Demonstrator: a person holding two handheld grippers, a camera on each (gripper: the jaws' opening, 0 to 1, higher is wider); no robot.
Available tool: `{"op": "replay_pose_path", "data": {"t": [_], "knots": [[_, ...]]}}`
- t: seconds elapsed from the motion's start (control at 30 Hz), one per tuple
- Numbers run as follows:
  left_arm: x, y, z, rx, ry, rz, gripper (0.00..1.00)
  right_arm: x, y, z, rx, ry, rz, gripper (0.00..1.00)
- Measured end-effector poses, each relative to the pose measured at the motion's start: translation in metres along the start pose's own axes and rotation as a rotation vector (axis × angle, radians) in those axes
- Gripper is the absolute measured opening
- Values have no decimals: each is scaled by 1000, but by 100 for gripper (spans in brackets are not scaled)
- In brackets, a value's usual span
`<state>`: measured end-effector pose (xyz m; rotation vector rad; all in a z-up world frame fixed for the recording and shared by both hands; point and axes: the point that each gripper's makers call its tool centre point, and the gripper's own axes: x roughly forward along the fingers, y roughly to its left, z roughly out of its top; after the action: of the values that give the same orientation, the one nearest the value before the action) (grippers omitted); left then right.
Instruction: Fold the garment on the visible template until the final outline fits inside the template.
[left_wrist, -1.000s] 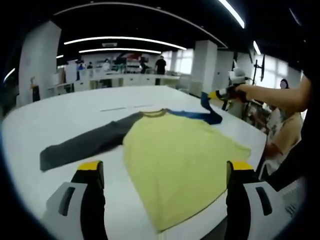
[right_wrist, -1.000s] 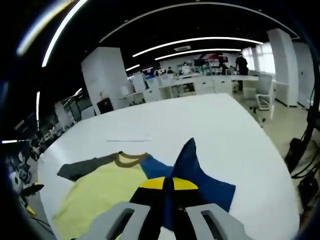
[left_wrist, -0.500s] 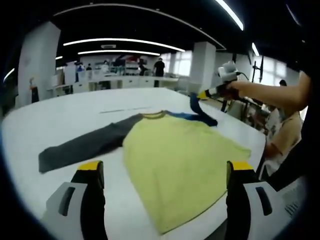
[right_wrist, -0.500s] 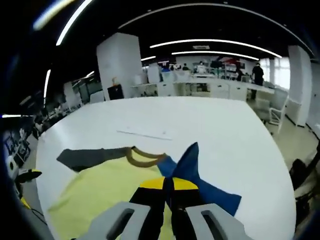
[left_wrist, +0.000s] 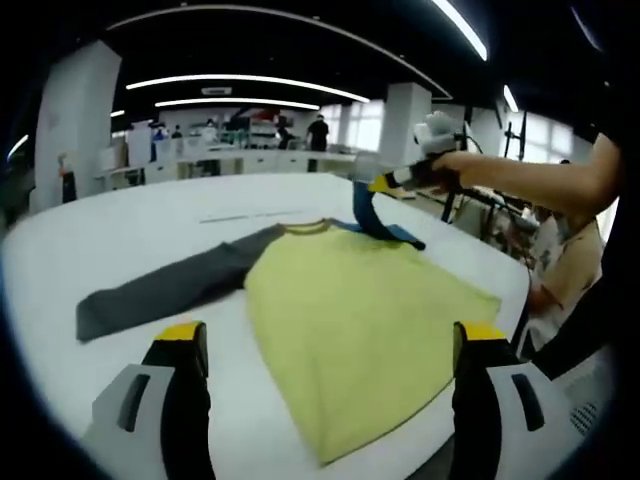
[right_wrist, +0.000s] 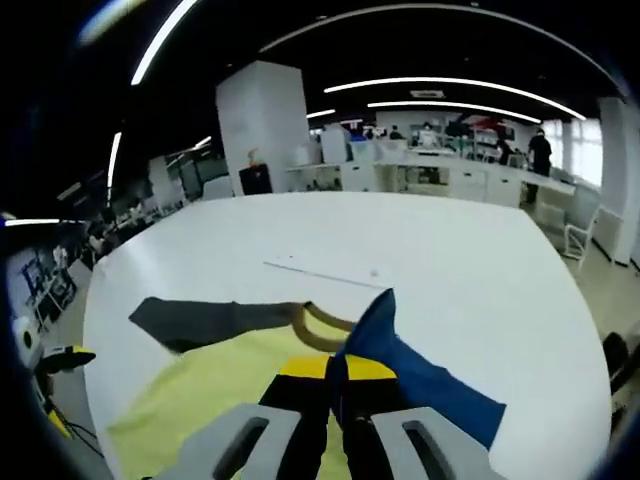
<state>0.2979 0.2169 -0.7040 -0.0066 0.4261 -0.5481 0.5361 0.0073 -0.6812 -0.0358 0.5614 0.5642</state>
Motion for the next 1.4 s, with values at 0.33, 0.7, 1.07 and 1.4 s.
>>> {"op": "replay_pose_path", "data": {"t": [0.33,0.7,1.07,1.4], "knots": [[-3,2,-3,0,5,6,99,20,31,6,-74,24,53,0],[-3,4,-5,-1,9,13,99,32,59,6,-142,64,111,0],[-4,4,-5,11,13,17,99,40,87,8,-217,86,164,0],[-6,6,-4,4,0,33,99,45,120,1,-255,107,233,0]]}}
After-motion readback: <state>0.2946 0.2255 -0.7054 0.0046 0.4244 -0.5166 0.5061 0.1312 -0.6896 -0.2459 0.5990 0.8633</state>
